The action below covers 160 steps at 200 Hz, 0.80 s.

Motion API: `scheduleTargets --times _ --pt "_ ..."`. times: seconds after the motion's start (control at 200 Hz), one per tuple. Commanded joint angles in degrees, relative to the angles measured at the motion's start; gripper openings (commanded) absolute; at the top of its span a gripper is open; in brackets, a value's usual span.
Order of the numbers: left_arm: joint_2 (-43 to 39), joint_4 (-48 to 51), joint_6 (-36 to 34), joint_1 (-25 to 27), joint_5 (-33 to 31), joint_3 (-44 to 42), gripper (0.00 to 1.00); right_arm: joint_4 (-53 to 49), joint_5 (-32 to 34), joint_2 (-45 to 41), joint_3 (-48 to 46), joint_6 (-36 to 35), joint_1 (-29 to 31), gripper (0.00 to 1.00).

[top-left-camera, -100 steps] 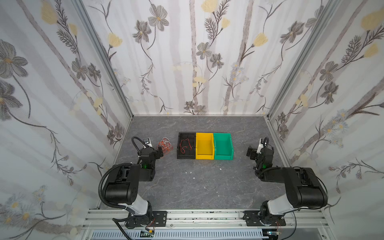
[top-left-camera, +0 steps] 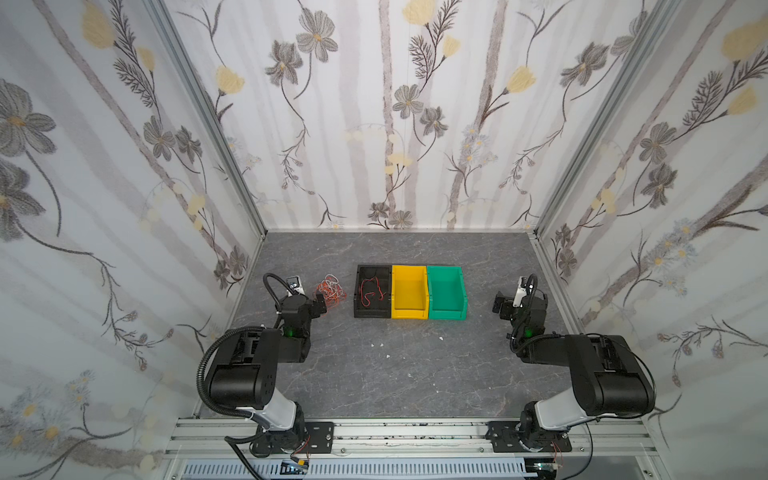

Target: Untangle the cables

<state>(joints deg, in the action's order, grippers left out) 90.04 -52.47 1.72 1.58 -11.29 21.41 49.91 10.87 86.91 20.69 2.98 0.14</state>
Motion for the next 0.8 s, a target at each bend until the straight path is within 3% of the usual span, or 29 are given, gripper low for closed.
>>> scheduleTargets --times 0.0,0.405,0.465,0.62,0.794 --pt "-0.2 -0.9 0.3 0.0 0.1 0.4 1.00 1.8 -0.2 -0.2 0.0 -0.1 0.2 0.99" --pt "-1.2 -0.5 0.9 -0.1 -0.6 0.2 1.00 -1.1 -1.4 -2.6 0.8 0.3 -0.3 0.99" --pt "-4.0 4.6 1.5 -0.2 -2.0 1.7 1.00 -7.5 -2.7 -5.8 2.4 0.2 -0.7 0.99" --pt "-11.1 28.8 3.8 -0.2 -2.9 11.4 1.00 -21.4 -3.4 -11.9 8.0 0.3 -0.7 0.99" --pt "-15.3 47.2 9.4 -0.2 1.7 19.2 1.00 -35.5 -5.1 -14.7 14.9 3.9 -0.5 0.99"
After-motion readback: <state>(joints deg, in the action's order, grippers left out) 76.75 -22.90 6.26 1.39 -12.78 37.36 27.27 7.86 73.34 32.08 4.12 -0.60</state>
